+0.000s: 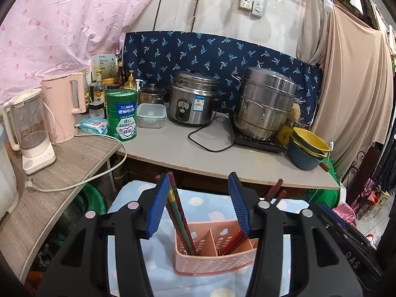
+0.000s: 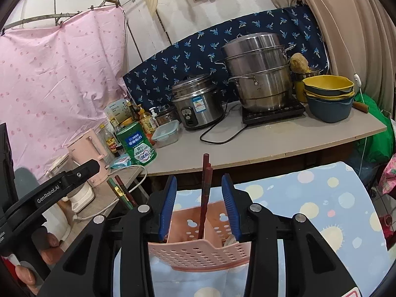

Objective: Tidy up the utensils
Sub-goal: 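Open both tools to drop the chopsticks into the pink basket, then bring both tools back to the red chopstick and gold spoon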

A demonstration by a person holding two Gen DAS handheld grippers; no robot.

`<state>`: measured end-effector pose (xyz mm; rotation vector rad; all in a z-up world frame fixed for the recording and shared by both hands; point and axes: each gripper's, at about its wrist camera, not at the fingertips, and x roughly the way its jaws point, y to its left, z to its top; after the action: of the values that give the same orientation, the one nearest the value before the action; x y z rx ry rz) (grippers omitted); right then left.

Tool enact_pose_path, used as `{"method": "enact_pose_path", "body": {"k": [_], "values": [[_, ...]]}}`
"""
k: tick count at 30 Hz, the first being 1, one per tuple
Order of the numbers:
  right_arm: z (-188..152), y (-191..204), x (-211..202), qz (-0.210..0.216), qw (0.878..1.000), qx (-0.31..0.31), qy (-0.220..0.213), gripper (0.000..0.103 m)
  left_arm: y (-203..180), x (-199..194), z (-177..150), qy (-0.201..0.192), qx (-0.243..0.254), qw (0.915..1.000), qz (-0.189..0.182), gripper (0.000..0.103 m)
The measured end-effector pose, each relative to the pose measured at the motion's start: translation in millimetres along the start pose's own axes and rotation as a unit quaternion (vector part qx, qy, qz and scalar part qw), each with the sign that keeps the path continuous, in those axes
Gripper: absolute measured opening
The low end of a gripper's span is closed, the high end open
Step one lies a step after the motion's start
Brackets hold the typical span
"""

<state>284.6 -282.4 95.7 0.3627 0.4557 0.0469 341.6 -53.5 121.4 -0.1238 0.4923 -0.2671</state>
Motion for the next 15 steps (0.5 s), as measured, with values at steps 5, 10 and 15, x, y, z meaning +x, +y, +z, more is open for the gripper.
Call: {"method": "enact_pose_path", "body": {"k": [5, 10, 15], "values": [[-11.7, 5.6, -18.7, 0.009, 1.0, -0.007, 0.007, 0.037, -4.0, -17.0, -17.1, 0.008, 0.016, 0.9998, -0.002, 0.05], [-27.3, 10.1, -38.5, 0.018, 1.0, -0.014, 0.018, 0.038, -6.3, -34.9, -37.6, 0.018, 0.021, 0.9996, -0.004, 0.051], [-49.3, 16.6, -64.6, 0.022, 0.999, -0.026, 0.027, 0.038, -6.9, -54.1, -62.1, 0.032, 0.022, 0.9992, -0.003, 0.059]]}}
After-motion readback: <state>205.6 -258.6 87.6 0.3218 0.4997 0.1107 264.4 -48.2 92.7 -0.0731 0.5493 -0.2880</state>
